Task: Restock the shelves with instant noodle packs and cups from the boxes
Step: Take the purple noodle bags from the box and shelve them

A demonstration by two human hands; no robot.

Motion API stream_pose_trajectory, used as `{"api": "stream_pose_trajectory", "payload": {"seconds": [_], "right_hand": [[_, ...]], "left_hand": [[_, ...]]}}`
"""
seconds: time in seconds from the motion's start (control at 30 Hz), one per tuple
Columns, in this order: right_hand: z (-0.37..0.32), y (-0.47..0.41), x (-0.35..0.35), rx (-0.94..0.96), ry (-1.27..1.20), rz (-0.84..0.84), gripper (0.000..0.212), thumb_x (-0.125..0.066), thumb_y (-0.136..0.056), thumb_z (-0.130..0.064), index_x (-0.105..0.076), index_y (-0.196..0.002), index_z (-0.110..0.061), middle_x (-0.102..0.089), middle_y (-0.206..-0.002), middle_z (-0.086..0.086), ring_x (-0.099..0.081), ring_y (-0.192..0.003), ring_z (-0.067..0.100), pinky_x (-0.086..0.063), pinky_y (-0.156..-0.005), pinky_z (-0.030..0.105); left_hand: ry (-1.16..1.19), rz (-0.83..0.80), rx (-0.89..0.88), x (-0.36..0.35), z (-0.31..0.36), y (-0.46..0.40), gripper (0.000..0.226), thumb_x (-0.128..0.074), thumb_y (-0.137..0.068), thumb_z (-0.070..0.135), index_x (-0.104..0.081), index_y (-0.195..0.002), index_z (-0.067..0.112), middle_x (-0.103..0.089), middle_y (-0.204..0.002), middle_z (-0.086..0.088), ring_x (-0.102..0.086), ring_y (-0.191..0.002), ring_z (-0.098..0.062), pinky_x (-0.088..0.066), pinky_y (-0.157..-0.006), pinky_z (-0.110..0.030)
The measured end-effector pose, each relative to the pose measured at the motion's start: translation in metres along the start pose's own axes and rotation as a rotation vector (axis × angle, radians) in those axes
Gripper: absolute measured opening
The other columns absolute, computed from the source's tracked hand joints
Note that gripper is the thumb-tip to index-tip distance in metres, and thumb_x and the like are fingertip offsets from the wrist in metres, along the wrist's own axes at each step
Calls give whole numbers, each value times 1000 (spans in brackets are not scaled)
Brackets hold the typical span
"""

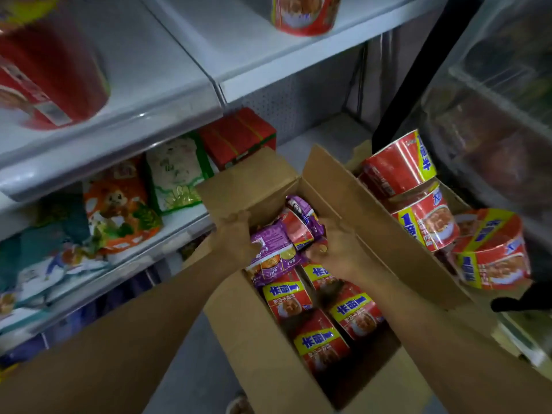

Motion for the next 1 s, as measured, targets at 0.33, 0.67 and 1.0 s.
{"api": "stream_pose_trajectory", "payload": {"seconds": [0.33,0.67,1.0], "right_hand": [[65,-66,-62,-20,33,-94,70,-69,-85,-25,-32,-143,-12,-35,-141,12,-29,-131,27,-32,-104,31],[95,-102,-93,-31,6,-107,71,-69,-85,-27,-31,-143,-15,-33,-143,10,-29,-132,26,-32,-105,33],[95,-93,-94,-83,-64,-89,62,-66,-87,-24,-36,-140,-13,-38,-138,10,-34,-131,24,-33,-103,30]], "left_hand": [[-80,-123,65,-99,-25,-76,76,-70,-83,32,-29,-145,13,-40,-144,-10,-36,-133,-29,-34,-107,-46],[-135,-172,79,-139,-28,-132,72,-67,-84,30,-27,-143,18,-43,-140,-10,-33,-134,-31,-24,-109,-49],[-21,-139,-39,-128,-26,-117,64,-79,-75,20,-46,-129,9,-52,-130,-13,-53,-119,-31,-46,-96,-44]]}}
Point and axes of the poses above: each hand's wrist, its own y-axis away from the middle knuckle, its own x-axis out of the back of the hand, z = x × y, the point moved 4 cm from there along -y, towards the middle knuckle
